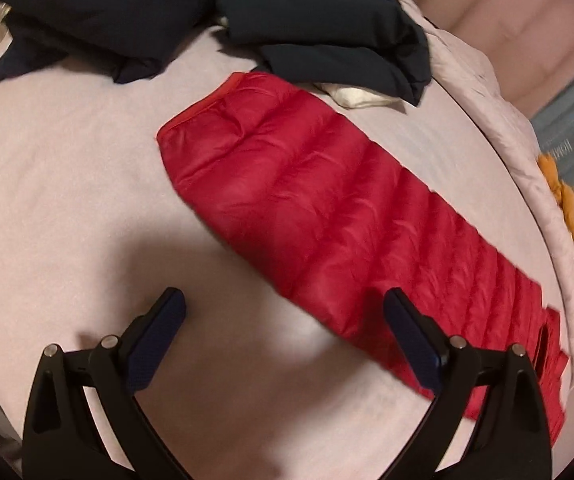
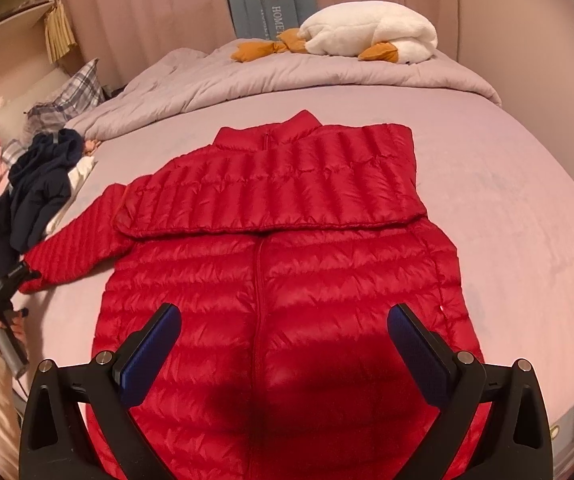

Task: Fold large clothes
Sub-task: 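Move the open left gripper to the cuff of the other extended sleeve, then grasp the sleeve cuff with the left gripper and lift it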

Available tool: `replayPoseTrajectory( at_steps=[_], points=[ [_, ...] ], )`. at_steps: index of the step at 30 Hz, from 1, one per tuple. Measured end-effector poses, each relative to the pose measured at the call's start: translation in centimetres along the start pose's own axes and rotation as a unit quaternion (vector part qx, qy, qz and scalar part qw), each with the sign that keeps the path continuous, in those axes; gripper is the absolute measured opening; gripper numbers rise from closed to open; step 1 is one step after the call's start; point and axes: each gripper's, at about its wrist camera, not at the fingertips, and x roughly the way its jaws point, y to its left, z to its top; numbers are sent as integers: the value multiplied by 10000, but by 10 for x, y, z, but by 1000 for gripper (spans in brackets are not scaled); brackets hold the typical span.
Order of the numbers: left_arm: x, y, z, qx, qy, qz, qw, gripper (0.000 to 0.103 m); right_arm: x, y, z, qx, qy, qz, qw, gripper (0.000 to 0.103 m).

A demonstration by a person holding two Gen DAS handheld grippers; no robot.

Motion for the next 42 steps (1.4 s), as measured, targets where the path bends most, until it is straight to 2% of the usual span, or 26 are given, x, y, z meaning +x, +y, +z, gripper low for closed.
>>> replayPoseTrajectory(
  at_steps=[9, 12, 14, 16, 18, 19, 20, 23, 27, 30, 36, 42],
  points=[
    [15, 5, 25, -449, -152, -265, 9985, 98, 0, -2, 0, 9, 23, -162, 9999, 102],
    [18, 2, 29, -483, -254, -197, 9983, 87, 0, -3, 1, 30, 6, -201, 9998, 102],
    [19, 0, 31, -485, -350, -70, 9982, 59, 0, -3, 1, 32, 4, -211, 9998, 102],
    [19, -1, 30, -487, -413, 19, 9980, 41, 1, -3, 1, 41, 20, -222, 9997, 102],
    [20, 0, 30, -546, -399, -179, 9976, 27, 2, -4, 1, 76, 33, -217, 9997, 102],
    [22, 3, 30, -654, -329, -382, 9966, 12, 2, -4, 0, 84, 36, -207, 9997, 102],
    [23, 5, 30, -806, -231, -549, 9950, 8, 1, -4, 0, 83, 33, -194, 9998, 102],
    [9, 2, 25, -963, -385, -567, 9930, 5, -1, -5, -1, 54, 8, -204, 9998, 102],
    [-25, -20, 21, -648, -782, -575, 9932, 5, -6, -9, 0, 104, -64, -201, 9997, 102],
    [-52, -42, 17, -386, -987, -722, 9917, 4, -10, -13, 0, 148, -139, -198, 9996, 102],
    [-106, -94, 4, 238, -1402, -1131, 9834, 4, -19, -21, 0, 262, -258, -160, 9992, 102],
    [-155, -138, -16, 887, -1661, -1566, 9695, 4, -28, -28, 0, 305, -408, -134, 9986, 102]
  ],
)
